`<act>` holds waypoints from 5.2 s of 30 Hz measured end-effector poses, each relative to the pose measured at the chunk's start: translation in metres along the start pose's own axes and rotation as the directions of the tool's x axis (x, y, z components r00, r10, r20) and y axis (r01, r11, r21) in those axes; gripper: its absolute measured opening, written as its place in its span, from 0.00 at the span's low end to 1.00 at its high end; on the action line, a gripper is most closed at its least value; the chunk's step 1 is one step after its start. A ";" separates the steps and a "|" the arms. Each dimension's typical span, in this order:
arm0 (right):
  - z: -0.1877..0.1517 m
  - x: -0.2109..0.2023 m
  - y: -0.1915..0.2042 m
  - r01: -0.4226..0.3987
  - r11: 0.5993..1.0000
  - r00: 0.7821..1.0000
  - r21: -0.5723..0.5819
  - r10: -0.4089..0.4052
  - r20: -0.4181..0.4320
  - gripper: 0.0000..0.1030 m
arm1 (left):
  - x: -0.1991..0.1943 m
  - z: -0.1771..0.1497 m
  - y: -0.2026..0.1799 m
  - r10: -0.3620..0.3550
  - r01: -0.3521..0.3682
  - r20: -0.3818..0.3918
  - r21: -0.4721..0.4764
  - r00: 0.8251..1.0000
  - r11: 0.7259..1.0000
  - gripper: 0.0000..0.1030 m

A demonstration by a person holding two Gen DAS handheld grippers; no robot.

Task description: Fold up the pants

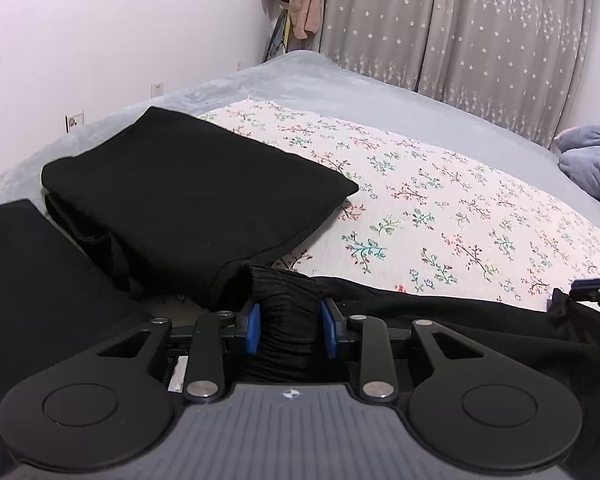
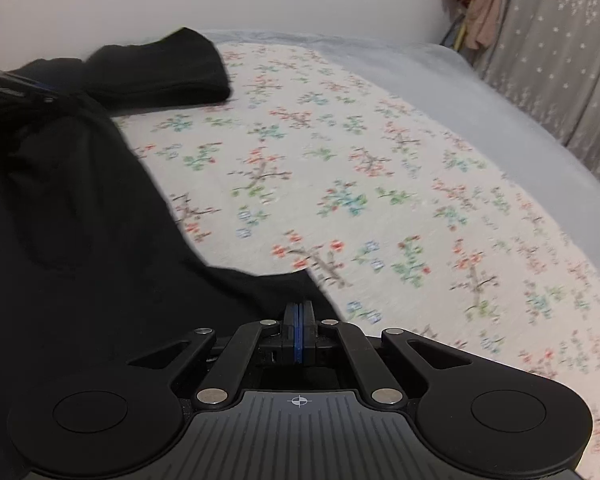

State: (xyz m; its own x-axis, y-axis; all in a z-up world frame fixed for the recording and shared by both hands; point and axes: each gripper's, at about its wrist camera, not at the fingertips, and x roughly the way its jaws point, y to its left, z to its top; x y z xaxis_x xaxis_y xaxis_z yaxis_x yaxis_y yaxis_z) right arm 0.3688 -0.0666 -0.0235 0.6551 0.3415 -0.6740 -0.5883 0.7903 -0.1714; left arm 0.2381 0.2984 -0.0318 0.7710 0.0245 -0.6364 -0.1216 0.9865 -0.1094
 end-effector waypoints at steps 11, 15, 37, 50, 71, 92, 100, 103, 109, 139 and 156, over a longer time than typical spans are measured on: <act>0.002 0.014 -0.010 -0.106 0.990 0.994 0.096 0.107 -0.001 0.22 | 0.003 -0.001 0.006 -0.012 0.012 0.016 -0.031 1.000 0.999 0.45; 0.003 0.014 -0.007 -0.075 0.995 0.997 0.071 0.075 -0.009 0.00 | -0.002 0.001 0.005 0.001 0.001 0.045 -0.034 0.999 0.999 0.44; 0.025 0.053 -0.006 0.148 0.988 0.989 0.034 -0.147 -0.008 0.16 | -0.044 -0.010 0.049 0.016 0.001 0.070 -0.240 0.997 0.971 0.84; -0.049 -0.104 0.079 -0.018 0.997 0.996 0.075 0.011 0.093 0.41 | -0.047 -0.060 0.028 -0.051 0.013 -0.104 -0.331 0.993 0.943 0.19; -0.167 -0.189 0.139 -0.042 0.996 0.999 0.073 0.042 0.002 0.49 | -0.043 -0.073 0.034 -0.181 0.094 -0.160 -0.440 0.970 0.893 0.88; -0.188 -0.174 0.145 0.054 0.998 0.999 0.036 -0.053 -0.008 0.13 | -0.043 -0.061 0.017 0.010 -0.056 -0.225 -0.199 0.974 0.978 0.48; -0.202 -0.269 0.053 0.054 0.976 0.990 0.210 -0.079 0.114 0.69 | -0.125 -0.011 0.007 0.100 -0.109 -0.102 -0.088 0.990 0.990 0.69; -0.230 -0.306 -0.028 0.144 0.879 0.967 0.455 -0.222 0.123 0.69 | -0.133 0.013 -0.041 0.015 -0.016 -0.039 -0.040 0.999 0.999 0.78; -0.311 -0.338 -0.142 0.266 0.600 0.911 0.754 -0.412 0.007 0.59 | -0.074 0.026 -0.193 -0.167 0.176 -0.067 0.152 0.984 0.973 0.83; -0.347 -0.280 -0.203 0.438 0.585 0.870 0.682 -0.467 -0.158 0.00 | 0.089 -0.009 -0.310 -0.060 0.078 -0.066 0.320 0.996 0.944 0.13; -0.346 -0.275 -0.193 0.622 0.522 0.762 0.583 -0.575 -0.298 0.37 | 0.010 -0.010 -0.243 -0.050 0.071 -0.113 0.191 0.992 0.979 0.49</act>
State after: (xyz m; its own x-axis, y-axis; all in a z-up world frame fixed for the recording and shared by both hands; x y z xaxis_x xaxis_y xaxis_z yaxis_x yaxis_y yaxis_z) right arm 0.1382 -0.4890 -0.0532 0.6964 -0.3459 -0.6288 0.3770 0.9219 -0.0895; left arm 0.2689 0.0576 -0.0191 0.7008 -0.0435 -0.7120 0.0555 0.9984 -0.0064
